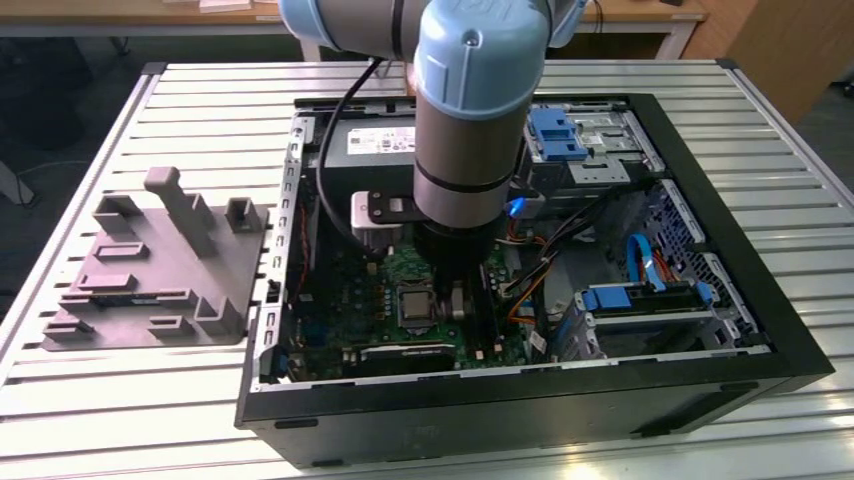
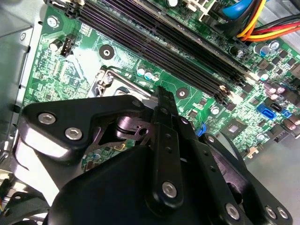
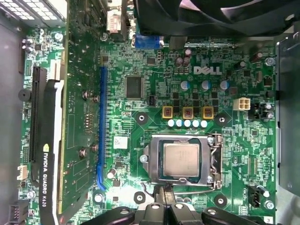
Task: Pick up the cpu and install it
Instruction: 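Install the first cpu locking lever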
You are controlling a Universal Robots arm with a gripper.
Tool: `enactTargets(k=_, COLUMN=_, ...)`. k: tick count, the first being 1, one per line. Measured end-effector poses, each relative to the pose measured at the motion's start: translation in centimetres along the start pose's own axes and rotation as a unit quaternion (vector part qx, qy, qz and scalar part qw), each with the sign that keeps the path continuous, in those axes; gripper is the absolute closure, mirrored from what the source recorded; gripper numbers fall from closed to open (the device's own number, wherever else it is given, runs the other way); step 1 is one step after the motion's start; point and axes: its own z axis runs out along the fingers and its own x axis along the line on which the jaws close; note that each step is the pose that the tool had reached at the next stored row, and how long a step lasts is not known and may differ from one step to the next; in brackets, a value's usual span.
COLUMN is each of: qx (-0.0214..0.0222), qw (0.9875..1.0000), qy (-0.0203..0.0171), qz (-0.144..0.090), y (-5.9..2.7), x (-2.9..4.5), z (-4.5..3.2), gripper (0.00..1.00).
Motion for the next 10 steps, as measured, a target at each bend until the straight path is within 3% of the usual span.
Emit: enactTargets(k=10, qx=0.0015, qw=1.0000, qy=0.0002, qz=-0.005, y=0.00, x=0.07, z=0.40, gripper=0.89)
